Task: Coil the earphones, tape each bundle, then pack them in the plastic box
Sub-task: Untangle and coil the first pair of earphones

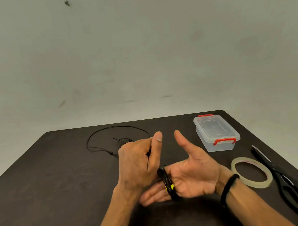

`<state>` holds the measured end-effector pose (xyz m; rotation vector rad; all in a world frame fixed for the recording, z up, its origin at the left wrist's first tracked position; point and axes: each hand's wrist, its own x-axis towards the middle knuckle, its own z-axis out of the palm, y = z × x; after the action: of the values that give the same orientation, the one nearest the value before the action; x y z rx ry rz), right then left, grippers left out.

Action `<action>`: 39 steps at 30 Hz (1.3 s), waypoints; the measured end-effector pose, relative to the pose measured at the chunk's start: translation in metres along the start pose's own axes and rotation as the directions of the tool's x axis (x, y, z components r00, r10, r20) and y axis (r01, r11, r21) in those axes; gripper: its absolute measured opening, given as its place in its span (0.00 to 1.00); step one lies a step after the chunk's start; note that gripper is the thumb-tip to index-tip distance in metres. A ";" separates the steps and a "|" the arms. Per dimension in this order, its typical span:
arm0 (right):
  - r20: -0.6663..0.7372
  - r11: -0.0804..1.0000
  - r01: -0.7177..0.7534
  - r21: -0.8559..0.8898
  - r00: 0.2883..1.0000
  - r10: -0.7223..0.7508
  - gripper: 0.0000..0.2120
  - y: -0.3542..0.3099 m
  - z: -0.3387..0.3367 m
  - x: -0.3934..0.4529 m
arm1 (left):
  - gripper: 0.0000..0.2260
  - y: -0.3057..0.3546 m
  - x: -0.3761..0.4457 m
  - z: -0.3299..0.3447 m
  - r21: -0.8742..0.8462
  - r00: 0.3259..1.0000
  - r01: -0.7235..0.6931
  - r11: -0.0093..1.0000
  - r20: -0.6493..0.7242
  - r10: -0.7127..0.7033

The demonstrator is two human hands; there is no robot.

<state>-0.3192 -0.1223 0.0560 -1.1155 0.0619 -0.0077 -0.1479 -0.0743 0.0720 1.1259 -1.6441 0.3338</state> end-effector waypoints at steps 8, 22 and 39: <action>-0.030 0.987 -0.062 -0.148 0.998 0.058 0.49 0.006 0.007 0.000 | 0.29 -0.009 -0.005 0.006 -0.090 0.987 0.116 0.989 0.120 -0.105; -0.515 0.969 0.234 0.077 0.842 -0.162 0.32 -0.007 -0.003 -0.012 | 0.27 -0.011 -0.019 0.039 -0.431 0.870 0.473 0.769 0.368 -0.329; -0.661 0.964 0.262 0.033 0.729 -0.176 0.31 -0.005 -0.004 -0.013 | 0.09 -0.008 -0.038 0.021 -0.564 0.726 0.683 0.465 0.599 -0.339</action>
<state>-0.3327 -0.1275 0.0598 -0.9419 0.5560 -0.6191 -0.1541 -0.0739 0.0284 0.9797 -1.4158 -1.0257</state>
